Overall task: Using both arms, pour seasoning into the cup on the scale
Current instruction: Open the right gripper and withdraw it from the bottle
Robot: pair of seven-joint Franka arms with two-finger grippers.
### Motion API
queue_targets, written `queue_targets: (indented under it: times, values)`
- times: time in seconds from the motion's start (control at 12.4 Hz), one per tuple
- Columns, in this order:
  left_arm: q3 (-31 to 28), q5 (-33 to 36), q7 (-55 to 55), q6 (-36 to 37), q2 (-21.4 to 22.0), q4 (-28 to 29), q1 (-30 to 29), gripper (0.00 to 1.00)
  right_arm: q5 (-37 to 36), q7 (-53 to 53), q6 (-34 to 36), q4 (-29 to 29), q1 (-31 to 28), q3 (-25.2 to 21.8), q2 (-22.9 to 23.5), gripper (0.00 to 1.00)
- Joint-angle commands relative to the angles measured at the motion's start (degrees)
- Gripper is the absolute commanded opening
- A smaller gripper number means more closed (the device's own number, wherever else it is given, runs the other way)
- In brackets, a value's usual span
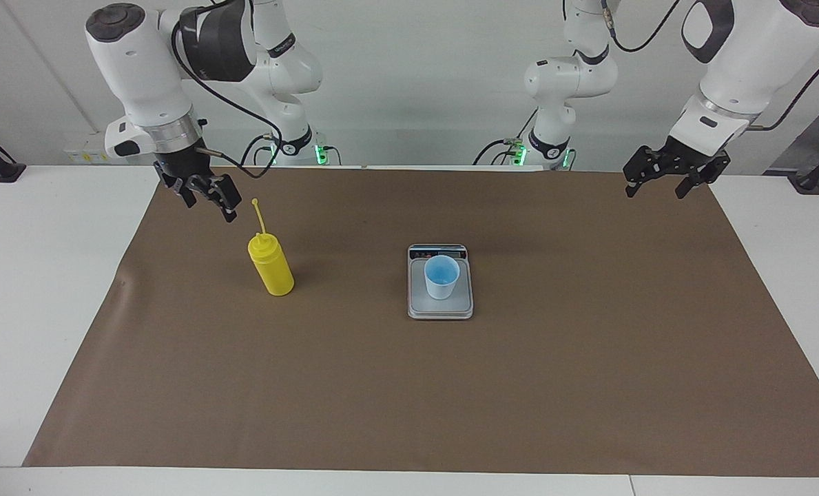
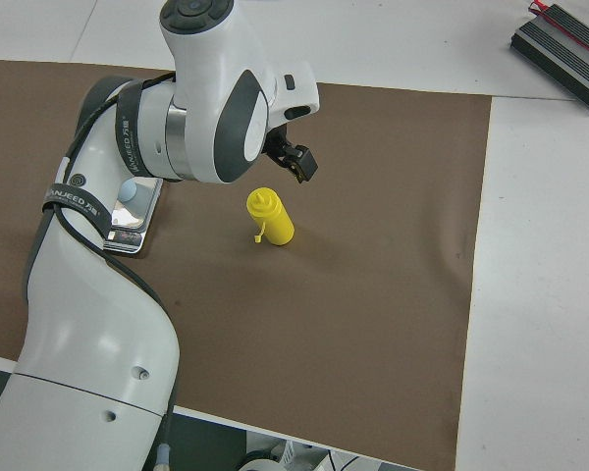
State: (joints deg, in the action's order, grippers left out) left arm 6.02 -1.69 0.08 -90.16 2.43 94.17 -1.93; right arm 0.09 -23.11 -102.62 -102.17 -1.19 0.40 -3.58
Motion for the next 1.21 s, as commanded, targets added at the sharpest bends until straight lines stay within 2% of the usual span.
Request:
queue_targets:
  times: [0.0, 0.16, 0.4, 0.64, 0.97, 1.13]
  values:
    - [0.57, 0.54, -0.16, -0.45, 1.0, 0.92, -0.7, 1.0, -1.06, 1.05, 5.56, 9.86, -0.48, 0.65, 5.32, 1.0]
    - [0.57, 0.54, -0.16, -0.54, 1.0, 0.92, -0.62, 1.0, -1.41, 0.96, 8.82, 13.92, -0.57, 1.7, 6.56, 1.0]
    - [0.57, 0.54, -0.16, -0.45, 1.0, 0.92, -0.62, 1.0, -1.76, 0.87, 10.23, 14.11, 1.18, 2.15, 5.95, 1.0]
    - [0.57, 0.54, -0.16, -0.54, 1.0, 0.92, -0.61, 1.0, -1.94, -0.36, 11.83, 9.82, 3.56, 2.23, 3.41, 1.0]
    - [0.57, 0.54, -0.16, -0.54, 1.0, 0.92, -0.7, 1.0, -1.85, 4.72, 7.54, 4.72, 2.68, 1.88, 1.3, 1.0]
    - [0.57, 0.54, -0.16, -0.54, 1.0, 0.92, -0.7, 1.0, -1.85, 7.89, 7.08, 4.09, 1.37, 1.71, 1.11, 1.0]
